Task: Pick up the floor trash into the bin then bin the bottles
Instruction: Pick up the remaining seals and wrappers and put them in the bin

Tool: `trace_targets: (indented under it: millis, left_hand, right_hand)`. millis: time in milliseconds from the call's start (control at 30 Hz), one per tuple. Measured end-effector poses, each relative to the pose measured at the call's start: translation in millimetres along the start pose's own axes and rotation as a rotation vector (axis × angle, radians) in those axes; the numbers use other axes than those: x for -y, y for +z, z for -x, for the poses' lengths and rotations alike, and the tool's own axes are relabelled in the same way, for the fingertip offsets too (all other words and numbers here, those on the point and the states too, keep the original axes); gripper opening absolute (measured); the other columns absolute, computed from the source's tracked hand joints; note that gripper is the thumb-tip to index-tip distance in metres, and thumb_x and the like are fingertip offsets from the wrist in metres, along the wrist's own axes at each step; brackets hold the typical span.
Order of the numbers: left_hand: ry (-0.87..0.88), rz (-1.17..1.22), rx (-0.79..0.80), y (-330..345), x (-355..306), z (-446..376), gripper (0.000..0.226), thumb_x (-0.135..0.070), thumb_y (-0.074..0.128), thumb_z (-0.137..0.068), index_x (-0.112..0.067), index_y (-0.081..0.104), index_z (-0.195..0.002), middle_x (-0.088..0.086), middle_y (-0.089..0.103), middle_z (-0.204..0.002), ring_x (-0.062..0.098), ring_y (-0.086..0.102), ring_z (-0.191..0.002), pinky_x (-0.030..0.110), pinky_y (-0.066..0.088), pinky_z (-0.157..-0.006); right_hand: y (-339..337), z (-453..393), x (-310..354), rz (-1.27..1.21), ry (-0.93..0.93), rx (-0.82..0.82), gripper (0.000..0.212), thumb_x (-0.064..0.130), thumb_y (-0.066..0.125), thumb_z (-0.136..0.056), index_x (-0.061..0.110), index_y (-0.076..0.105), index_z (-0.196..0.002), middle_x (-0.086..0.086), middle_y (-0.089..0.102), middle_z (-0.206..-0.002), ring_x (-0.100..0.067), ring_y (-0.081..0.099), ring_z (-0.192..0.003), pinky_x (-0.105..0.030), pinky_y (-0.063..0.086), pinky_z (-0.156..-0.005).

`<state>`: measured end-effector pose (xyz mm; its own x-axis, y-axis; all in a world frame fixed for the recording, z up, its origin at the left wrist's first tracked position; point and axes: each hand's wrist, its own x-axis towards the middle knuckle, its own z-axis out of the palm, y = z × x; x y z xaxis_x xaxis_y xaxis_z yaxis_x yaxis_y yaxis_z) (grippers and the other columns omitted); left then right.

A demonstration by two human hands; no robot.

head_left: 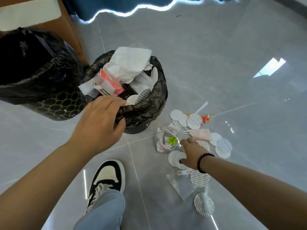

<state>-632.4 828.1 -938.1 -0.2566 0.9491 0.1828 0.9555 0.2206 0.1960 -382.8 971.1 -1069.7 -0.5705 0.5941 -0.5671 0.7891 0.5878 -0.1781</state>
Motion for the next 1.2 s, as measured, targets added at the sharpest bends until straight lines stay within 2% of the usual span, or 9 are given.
trace_targets:
  millis: [267, 400, 567, 700, 800, 933, 1033, 1133, 1200]
  left_hand:
    - [0.123, 0.151, -0.112, 3.5, -16.9, 29.2, 0.04, -0.015, 0.059, -0.084, -0.005, 0.061, -0.122, 0.009, 0.057, -0.128, 0.025, 0.047, -0.127, 0.04, 0.036, -0.108]
    - [0.108, 0.197, -0.09, 7.4, -17.2, 35.2, 0.04, -0.017, 0.057, -0.084, -0.008, 0.061, -0.123, 0.006, 0.056, -0.13, 0.02, 0.044, -0.131, 0.037, 0.033, -0.111]
    - [0.085, 0.281, -0.058, 9.1, -23.8, 41.2, 0.036, -0.02, 0.055, -0.087, -0.01, 0.062, -0.121, 0.001, 0.056, -0.13, 0.016, 0.042, -0.133, 0.033, 0.033, -0.111]
    - [-0.089, 0.544, -0.01, 2.0, -37.2, 42.4, 0.04, -0.031, 0.055, -0.091, -0.023, 0.052, -0.129, -0.012, 0.054, -0.129, -0.004, 0.044, -0.123, 0.009, 0.031, -0.103]
    - [-0.264, 0.826, -0.019, -4.2, -47.3, 42.0, 0.041, -0.022, 0.065, -0.089, -0.032, 0.049, -0.125, -0.022, 0.065, -0.107, -0.005, 0.058, -0.105, 0.007, 0.043, -0.087]
    - [-0.345, 0.839, -0.185, -12.5, -42.8, 36.6, 0.037, -0.011, 0.071, -0.083, -0.033, 0.059, -0.11, -0.017, 0.071, -0.082, 0.007, 0.066, -0.08, 0.013, 0.048, -0.071]
    - [-0.421, 0.853, -0.301, -17.0, -29.6, 24.9, 0.033, -0.008, 0.07, -0.083, -0.033, 0.062, -0.103, -0.015, 0.071, -0.079, 0.006, 0.063, -0.07, 0.013, 0.046, -0.06]
    - [-0.4, 0.791, -0.392, -26.3, -14.1, 7.7, 0.03, -0.008, 0.067, -0.085, -0.032, 0.063, -0.101, -0.012, 0.069, -0.079, 0.005, 0.061, -0.071, 0.008, 0.046, -0.063]
    - [-0.296, 0.615, -0.421, -29.9, -4.0, -3.4, 0.03, -0.006, 0.065, -0.087, -0.027, 0.066, -0.107, -0.011, 0.069, -0.085, 0.007, 0.06, -0.074, 0.007, 0.047, -0.068]
  right_hand:
    - [39.8, -5.4, 4.1, -0.107, 0.059, -0.119, 0.057, 0.032, 0.075, -0.073, 0.024, 0.048, -0.123, 0.001, 0.048, -0.12, -0.021, 0.047, -0.115, -0.034, 0.043, -0.095]
    - [35.6, 1.8, 9.0, -0.479, 0.131, -0.269, 0.019, 0.02, 0.069, -0.08, 0.023, 0.06, -0.096, 0.001, 0.058, -0.102, -0.021, 0.055, -0.1, -0.027, 0.041, -0.08]
    - [-22.2, 22.2, 37.8, -0.957, -0.048, -0.214, 0.011, 0.014, 0.073, -0.08, 0.019, 0.066, -0.087, 0.004, 0.065, -0.084, -0.009, 0.06, -0.074, -0.01, 0.046, -0.06]
    - [-81.8, 44.6, 75.4, -1.31, -0.267, -0.095, 0.012, 0.009, 0.071, -0.075, 0.013, 0.066, -0.085, 0.002, 0.068, -0.069, -0.015, 0.063, -0.064, -0.028, 0.05, -0.057]
    - [-107.5, 55.9, 96.1, -1.348, -0.382, -0.082, 0.013, 0.016, 0.067, -0.075, 0.014, 0.065, -0.087, 0.001, 0.068, -0.074, -0.014, 0.063, -0.067, -0.028, 0.054, -0.056]
    - [-120.3, 63.0, 110.9, -1.121, -0.459, -0.196, 0.014, 0.011, 0.059, -0.089, 0.024, 0.063, -0.093, 0.004, 0.065, -0.09, -0.002, 0.063, -0.072, -0.026, 0.055, -0.054]
    - [-127.2, 60.8, 111.3, -1.172, -0.398, -0.369, 0.023, 0.005, 0.058, -0.089, 0.026, 0.064, -0.094, 0.009, 0.064, -0.098, 0.004, 0.06, -0.078, -0.018, 0.052, -0.052]
    - [-140.2, 48.3, 113.1, -1.225, -0.267, -0.605, 0.023, 0.004, 0.061, -0.085, 0.025, 0.064, -0.093, 0.009, 0.064, -0.099, -0.003, 0.06, -0.084, -0.015, 0.051, -0.053]
    - [-151.5, 36.7, 118.5, -1.186, -0.232, -0.718, 0.018, 0.009, 0.065, -0.083, 0.024, 0.064, -0.094, 0.008, 0.066, -0.098, -0.01, 0.062, -0.089, -0.019, 0.054, -0.063]
